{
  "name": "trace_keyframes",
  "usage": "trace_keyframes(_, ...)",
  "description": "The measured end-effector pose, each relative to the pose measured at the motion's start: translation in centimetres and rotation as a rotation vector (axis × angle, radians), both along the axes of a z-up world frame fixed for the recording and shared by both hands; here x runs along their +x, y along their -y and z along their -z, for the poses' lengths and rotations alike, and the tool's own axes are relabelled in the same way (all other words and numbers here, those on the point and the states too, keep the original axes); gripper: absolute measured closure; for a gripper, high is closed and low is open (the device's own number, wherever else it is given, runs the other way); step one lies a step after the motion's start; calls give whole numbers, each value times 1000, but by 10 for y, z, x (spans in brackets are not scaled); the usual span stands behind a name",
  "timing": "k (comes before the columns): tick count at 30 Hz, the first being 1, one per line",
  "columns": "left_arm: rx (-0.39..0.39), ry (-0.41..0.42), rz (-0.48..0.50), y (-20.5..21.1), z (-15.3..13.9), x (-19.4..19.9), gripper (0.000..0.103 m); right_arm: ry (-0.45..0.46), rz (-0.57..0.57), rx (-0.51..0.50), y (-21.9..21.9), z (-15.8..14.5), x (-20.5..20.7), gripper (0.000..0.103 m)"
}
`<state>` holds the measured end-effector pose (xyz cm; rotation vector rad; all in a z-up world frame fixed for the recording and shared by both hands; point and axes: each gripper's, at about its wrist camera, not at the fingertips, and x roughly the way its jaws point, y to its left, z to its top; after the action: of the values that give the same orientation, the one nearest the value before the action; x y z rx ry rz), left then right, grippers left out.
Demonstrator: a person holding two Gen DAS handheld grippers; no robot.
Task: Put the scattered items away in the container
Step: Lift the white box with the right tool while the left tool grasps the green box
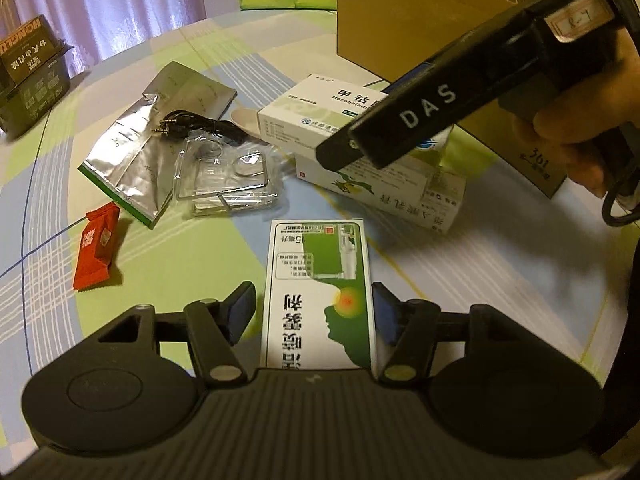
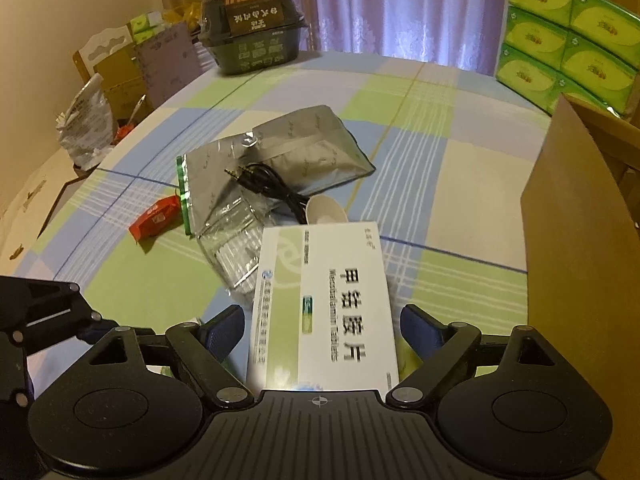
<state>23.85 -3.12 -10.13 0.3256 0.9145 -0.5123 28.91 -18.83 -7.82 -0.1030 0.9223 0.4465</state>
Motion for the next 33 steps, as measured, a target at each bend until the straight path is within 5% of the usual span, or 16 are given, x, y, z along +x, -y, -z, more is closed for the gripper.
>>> trace_keyframes(2, 4, -1, 0, 2, 2, 1, 45, -8, -2, 4, -1, 1, 4, 13)
trace_keyframes(5, 12, -12, -4, 4, 4, 3, 47, -18, -2, 0, -1, 2, 4, 30)
trace_keyframes(33, -37, 2, -101, 18, -44, -56, 52, 123, 175, 162, 48, -55, -80, 30)
